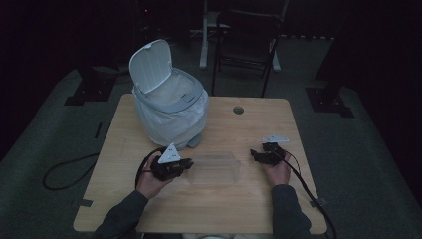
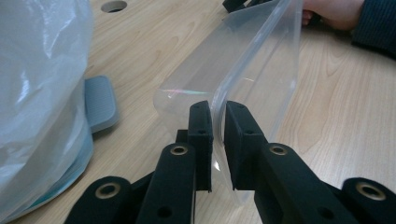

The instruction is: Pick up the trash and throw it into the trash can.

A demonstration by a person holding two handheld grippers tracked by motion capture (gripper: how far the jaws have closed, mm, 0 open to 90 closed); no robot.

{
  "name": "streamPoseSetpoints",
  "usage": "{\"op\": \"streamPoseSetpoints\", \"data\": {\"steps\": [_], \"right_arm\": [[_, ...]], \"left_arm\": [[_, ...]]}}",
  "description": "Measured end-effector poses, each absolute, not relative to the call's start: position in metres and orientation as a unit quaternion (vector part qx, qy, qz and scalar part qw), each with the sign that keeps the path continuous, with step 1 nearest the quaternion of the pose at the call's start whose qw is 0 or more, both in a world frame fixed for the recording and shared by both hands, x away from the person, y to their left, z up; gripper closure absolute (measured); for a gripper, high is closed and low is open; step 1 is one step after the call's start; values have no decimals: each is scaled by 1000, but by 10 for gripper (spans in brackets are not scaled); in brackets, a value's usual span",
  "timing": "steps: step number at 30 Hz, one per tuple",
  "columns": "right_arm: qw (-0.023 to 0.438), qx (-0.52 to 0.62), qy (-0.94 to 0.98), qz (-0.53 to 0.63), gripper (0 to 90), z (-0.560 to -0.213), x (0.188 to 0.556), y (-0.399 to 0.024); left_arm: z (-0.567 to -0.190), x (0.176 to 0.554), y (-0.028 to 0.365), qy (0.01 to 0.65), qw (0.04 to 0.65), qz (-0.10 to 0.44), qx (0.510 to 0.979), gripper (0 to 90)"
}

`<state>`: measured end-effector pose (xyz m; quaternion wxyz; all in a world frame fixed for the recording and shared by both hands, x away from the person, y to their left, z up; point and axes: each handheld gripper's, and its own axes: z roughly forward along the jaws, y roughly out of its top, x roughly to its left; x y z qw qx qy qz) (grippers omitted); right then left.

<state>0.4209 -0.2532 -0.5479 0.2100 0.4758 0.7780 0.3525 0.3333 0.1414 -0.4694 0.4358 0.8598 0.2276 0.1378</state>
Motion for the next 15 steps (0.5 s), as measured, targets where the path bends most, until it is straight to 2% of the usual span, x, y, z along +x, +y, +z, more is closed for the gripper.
{"op": "streamPoseSetpoints", "data": {"steps": [15], "right_arm": [[209,476,778,353,362,-548,421,-253]], "left_arm": [[-460,342,162,259,475,116,833,851]]}}
